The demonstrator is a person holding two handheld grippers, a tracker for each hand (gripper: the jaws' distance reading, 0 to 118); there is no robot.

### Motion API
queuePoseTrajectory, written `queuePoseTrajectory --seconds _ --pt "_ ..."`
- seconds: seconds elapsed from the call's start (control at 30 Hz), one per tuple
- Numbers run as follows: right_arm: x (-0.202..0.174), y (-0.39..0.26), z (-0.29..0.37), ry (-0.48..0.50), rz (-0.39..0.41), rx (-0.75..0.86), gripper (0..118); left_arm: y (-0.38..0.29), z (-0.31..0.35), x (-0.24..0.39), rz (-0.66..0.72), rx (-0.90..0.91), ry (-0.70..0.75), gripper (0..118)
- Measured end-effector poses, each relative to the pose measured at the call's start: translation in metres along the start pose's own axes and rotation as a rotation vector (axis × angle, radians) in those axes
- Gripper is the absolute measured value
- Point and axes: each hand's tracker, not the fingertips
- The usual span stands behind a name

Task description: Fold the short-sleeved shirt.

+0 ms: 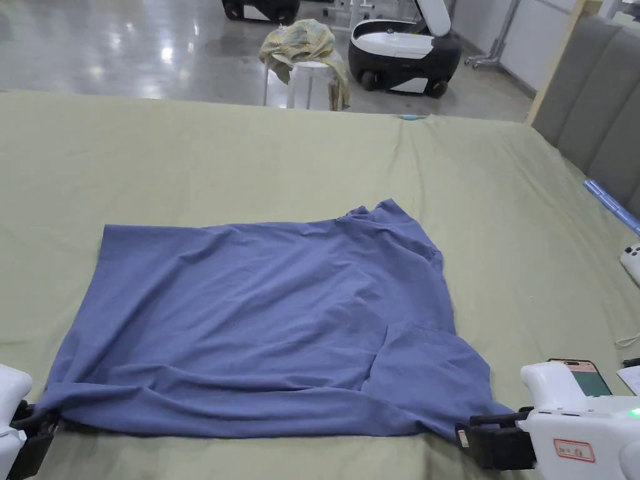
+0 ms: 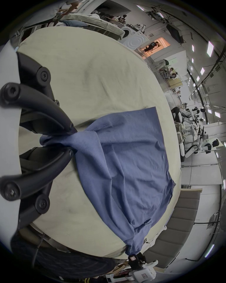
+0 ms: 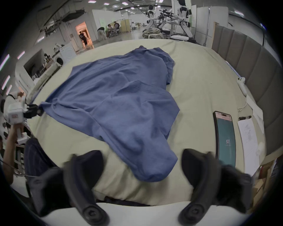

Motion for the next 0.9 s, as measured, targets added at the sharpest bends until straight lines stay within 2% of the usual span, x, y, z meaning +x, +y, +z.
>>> queuePoseTrajectory --seconds 0.03,0.07,0.1,0.13,0.17,0.27,0.33,0.4,0.5,0.57,0.63,0.73,0.8,0.83,0.87,0.9 --pt "0.002 0.002 -0.004 -0.055 0.014 -0.014 19 0.000 -0.001 0.000 0.001 -0.001 -0.004 12" --pt "0.004 0.002 -0.007 -0.087 0.008 -0.016 7 -0.001 0.001 -0.002 0.007 0.002 -0.005 12" --pt "0.007 0.003 -0.006 -0.055 -0.015 -0.001 6 0.000 0.001 -0.002 0.020 0.000 -0.005 11" --pt "0.011 0.004 -0.003 0.015 -0.072 -0.003 6 0.001 0.003 -0.001 0.028 -0.001 -0.005 11" --pt "0.014 0.006 0.001 0.034 -0.090 -0.003 6 0.002 0.005 0.000 0.030 0.001 -0.003 10" --pt "0.017 0.016 0.027 0.020 -0.080 0.084 6 0.010 0.011 -0.005 0.022 0.006 0.003 9" --pt "0.025 0.041 0.047 0.050 -0.103 0.169 6 0.027 0.018 -0.013 0.036 0.029 0.008 9" --pt "0.021 0.073 0.063 0.059 -0.092 0.220 6 0.047 0.020 -0.024 0.076 0.057 -0.018 9" --pt "0.017 0.121 0.058 0.012 -0.054 0.241 6 0.083 0.007 -0.041 0.148 0.073 -0.070 9" --pt "0.020 0.152 0.030 -0.022 -0.044 0.192 6 0.106 -0.021 -0.053 0.186 0.025 -0.064 9" --pt "0.030 0.182 -0.018 -0.049 -0.077 0.156 6 0.124 -0.064 -0.067 0.246 -0.024 -0.056 9" --pt "0.028 0.196 -0.077 -0.107 -0.104 0.072 6 0.137 -0.117 -0.074 0.360 -0.145 -0.062 9" --pt "0.026 0.194 -0.101 -0.107 -0.104 0.046 7 0.134 -0.135 -0.077 0.413 -0.195 -0.080 9" --pt "0.025 0.190 -0.103 -0.102 -0.105 0.051 8 0.132 -0.135 -0.077 0.415 -0.173 -0.072 10" --pt "0.025 0.186 -0.101 -0.093 -0.103 0.058 27 0.130 -0.129 -0.075 0.410 -0.153 -0.072 16" --pt "0.020 0.178 -0.084 -0.061 -0.079 0.092 63 0.128 -0.117 -0.076 0.393 -0.105 -0.053 36"
